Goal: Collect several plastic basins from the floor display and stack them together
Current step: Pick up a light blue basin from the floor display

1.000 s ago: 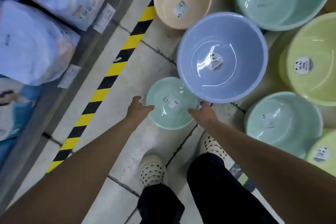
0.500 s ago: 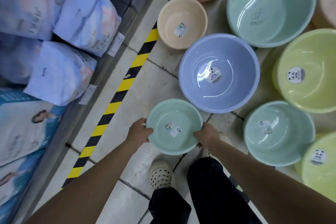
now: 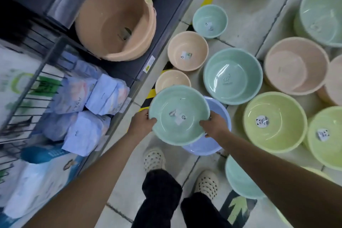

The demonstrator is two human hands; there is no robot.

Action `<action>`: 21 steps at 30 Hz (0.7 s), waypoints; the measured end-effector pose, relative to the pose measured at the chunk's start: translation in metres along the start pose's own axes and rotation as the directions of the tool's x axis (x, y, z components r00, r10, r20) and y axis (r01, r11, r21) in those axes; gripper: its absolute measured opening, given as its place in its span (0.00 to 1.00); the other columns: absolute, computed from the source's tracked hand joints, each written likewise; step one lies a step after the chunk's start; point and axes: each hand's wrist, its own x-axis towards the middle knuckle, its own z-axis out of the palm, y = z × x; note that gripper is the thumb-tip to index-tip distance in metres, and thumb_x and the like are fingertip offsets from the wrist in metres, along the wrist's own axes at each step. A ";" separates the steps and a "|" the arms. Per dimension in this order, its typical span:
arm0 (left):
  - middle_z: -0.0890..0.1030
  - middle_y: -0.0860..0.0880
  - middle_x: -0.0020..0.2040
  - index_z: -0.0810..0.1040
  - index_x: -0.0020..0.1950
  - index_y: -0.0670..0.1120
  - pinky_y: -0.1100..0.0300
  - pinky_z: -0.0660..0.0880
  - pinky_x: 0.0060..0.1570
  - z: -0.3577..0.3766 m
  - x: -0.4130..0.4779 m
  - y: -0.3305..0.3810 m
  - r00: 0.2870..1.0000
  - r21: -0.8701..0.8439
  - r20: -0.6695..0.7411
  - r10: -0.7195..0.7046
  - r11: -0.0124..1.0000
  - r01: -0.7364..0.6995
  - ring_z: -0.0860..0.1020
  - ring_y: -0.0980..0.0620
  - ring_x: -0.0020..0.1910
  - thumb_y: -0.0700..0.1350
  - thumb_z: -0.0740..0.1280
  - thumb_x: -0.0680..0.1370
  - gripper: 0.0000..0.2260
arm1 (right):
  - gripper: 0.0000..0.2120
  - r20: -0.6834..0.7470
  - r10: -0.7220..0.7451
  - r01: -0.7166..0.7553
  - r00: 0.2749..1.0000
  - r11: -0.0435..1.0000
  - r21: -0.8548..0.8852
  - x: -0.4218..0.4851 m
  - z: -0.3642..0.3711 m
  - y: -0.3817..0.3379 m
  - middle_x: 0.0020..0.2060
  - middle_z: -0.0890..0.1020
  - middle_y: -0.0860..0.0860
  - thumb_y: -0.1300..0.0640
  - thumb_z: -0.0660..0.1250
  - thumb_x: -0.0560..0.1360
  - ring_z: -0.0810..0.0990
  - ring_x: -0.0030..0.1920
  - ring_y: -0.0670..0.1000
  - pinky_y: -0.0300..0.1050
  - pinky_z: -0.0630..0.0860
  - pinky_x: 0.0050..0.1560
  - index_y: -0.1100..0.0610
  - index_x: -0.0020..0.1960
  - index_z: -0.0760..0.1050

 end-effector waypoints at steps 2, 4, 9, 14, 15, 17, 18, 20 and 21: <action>0.84 0.41 0.45 0.80 0.43 0.46 0.37 0.80 0.46 0.000 0.032 0.019 1.000 0.026 0.000 0.025 0.999 -0.025 0.83 0.39 0.47 0.48 0.66 0.63 0.12 | 0.14 -0.021 -0.057 0.055 0.998 0.994 -0.098 0.027 -0.009 -0.011 0.47 0.83 0.56 0.58 0.65 0.75 0.82 0.51 0.62 0.55 0.79 0.55 0.57 0.60 0.75; 0.84 0.41 0.44 0.79 0.40 0.50 0.38 0.81 0.45 0.002 0.068 0.030 0.999 0.049 -0.002 0.037 0.998 -0.037 0.83 0.38 0.47 0.47 0.66 0.64 0.07 | 0.16 -0.045 -0.105 0.096 0.994 0.982 -0.160 0.059 -0.013 -0.022 0.51 0.83 0.56 0.57 0.66 0.74 0.80 0.55 0.60 0.49 0.75 0.55 0.56 0.62 0.75; 0.84 0.42 0.44 0.81 0.42 0.49 0.48 0.79 0.45 0.019 0.168 0.037 0.996 0.104 -0.003 0.090 0.991 -0.090 0.82 0.38 0.48 0.46 0.67 0.66 0.07 | 0.14 -0.072 -0.115 0.093 0.991 0.960 -0.263 0.162 -0.002 -0.038 0.48 0.81 0.57 0.55 0.66 0.75 0.77 0.47 0.60 0.44 0.70 0.44 0.60 0.58 0.75; 0.84 0.48 0.49 0.82 0.58 0.44 0.56 0.76 0.48 0.035 0.250 0.006 0.998 0.182 0.029 0.064 0.981 -0.068 0.81 0.46 0.50 0.40 0.69 0.75 0.12 | 0.20 -0.058 -0.100 0.072 0.993 0.931 -0.358 0.255 0.035 -0.036 0.56 0.80 0.62 0.51 0.65 0.73 0.78 0.57 0.63 0.49 0.74 0.53 0.62 0.61 0.74; 0.84 0.49 0.49 0.82 0.58 0.45 0.56 0.77 0.48 0.038 0.260 -0.001 0.998 0.180 0.028 0.052 0.982 -0.056 0.81 0.46 0.51 0.40 0.69 0.75 0.13 | 0.21 -0.049 -0.097 0.072 0.994 0.924 -0.377 0.268 0.042 -0.033 0.56 0.79 0.62 0.50 0.65 0.73 0.77 0.58 0.63 0.49 0.74 0.54 0.62 0.62 0.74; 0.84 0.48 0.51 0.81 0.61 0.47 0.53 0.79 0.50 0.043 0.278 -0.014 0.999 0.179 0.024 0.038 0.983 -0.042 0.82 0.44 0.51 0.43 0.69 0.73 0.17 | 0.24 -0.032 -0.093 0.073 0.995 0.913 -0.402 0.289 0.054 -0.028 0.58 0.77 0.63 0.50 0.66 0.73 0.76 0.60 0.63 0.50 0.73 0.58 0.62 0.64 0.73; 0.84 0.47 0.52 0.81 0.63 0.48 0.50 0.80 0.52 0.046 0.284 -0.019 0.999 0.195 0.023 0.037 0.980 -0.040 0.81 0.44 0.51 0.45 0.68 0.71 0.20 | 0.24 -0.030 -0.091 0.071 0.995 0.911 -0.406 0.296 0.060 -0.024 0.58 0.77 0.63 0.49 0.66 0.73 0.75 0.60 0.63 0.51 0.74 0.58 0.62 0.64 0.72; 0.84 0.46 0.53 0.79 0.66 0.49 0.49 0.79 0.52 0.053 0.294 -0.026 0.999 0.233 0.021 0.048 0.971 -0.051 0.81 0.43 0.51 0.47 0.67 0.71 0.23 | 0.23 -0.032 -0.085 0.065 0.996 0.914 -0.400 0.307 0.070 -0.017 0.58 0.78 0.62 0.49 0.66 0.73 0.77 0.58 0.63 0.50 0.74 0.56 0.61 0.63 0.73; 0.84 0.46 0.53 0.78 0.67 0.49 0.51 0.79 0.52 0.057 0.299 -0.029 0.998 0.239 0.010 0.054 0.970 -0.055 0.81 0.43 0.51 0.45 0.67 0.73 0.22 | 0.22 -0.030 -0.074 0.056 0.997 0.916 -0.396 0.312 0.074 -0.014 0.57 0.79 0.61 0.49 0.66 0.73 0.78 0.57 0.62 0.50 0.74 0.54 0.61 0.62 0.73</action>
